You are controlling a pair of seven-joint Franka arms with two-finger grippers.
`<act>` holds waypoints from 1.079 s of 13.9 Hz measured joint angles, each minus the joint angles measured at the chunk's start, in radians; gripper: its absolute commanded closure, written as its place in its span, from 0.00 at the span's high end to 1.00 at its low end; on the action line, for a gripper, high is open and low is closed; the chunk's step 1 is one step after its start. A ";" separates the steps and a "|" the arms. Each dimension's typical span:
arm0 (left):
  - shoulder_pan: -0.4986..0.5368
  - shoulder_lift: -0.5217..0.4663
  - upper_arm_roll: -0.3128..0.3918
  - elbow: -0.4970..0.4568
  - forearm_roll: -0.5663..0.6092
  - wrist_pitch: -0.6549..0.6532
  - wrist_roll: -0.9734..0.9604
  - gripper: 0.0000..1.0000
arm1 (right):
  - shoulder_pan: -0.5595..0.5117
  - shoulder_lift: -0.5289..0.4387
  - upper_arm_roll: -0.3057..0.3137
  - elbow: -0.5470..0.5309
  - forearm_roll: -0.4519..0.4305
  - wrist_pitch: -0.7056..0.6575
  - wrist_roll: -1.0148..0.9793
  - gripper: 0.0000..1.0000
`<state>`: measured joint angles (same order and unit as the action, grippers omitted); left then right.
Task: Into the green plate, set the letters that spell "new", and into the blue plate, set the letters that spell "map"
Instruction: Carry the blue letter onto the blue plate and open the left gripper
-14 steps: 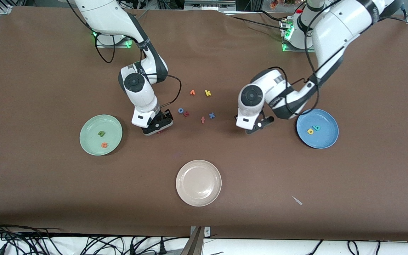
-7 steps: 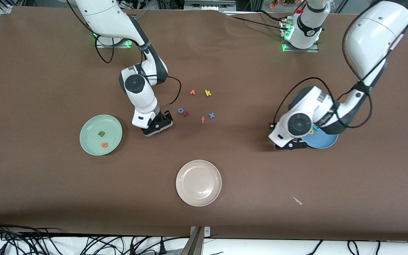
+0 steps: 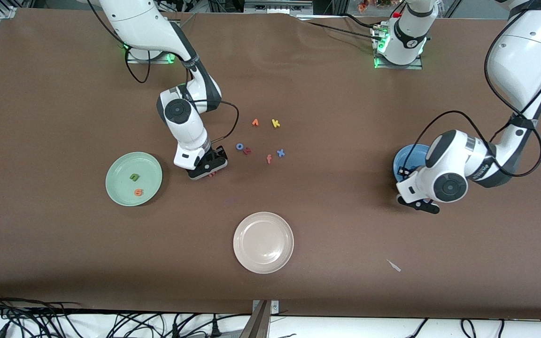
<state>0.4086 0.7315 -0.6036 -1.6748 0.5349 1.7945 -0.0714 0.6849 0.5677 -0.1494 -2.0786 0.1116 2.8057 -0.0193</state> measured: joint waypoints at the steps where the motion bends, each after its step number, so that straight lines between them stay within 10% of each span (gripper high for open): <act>1: 0.002 0.000 0.012 0.002 0.000 0.000 0.040 1.00 | 0.000 0.000 0.000 0.000 0.000 0.000 0.000 0.72; 15: 0.043 -0.045 0.013 0.247 -0.117 -0.290 0.105 1.00 | 0.000 -0.010 0.000 0.000 0.000 0.000 0.000 0.47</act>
<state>0.4514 0.6866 -0.5905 -1.4274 0.4183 1.5043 0.0338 0.6849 0.5578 -0.1494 -2.0787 0.1116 2.8057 -0.0192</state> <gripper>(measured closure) 0.000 0.493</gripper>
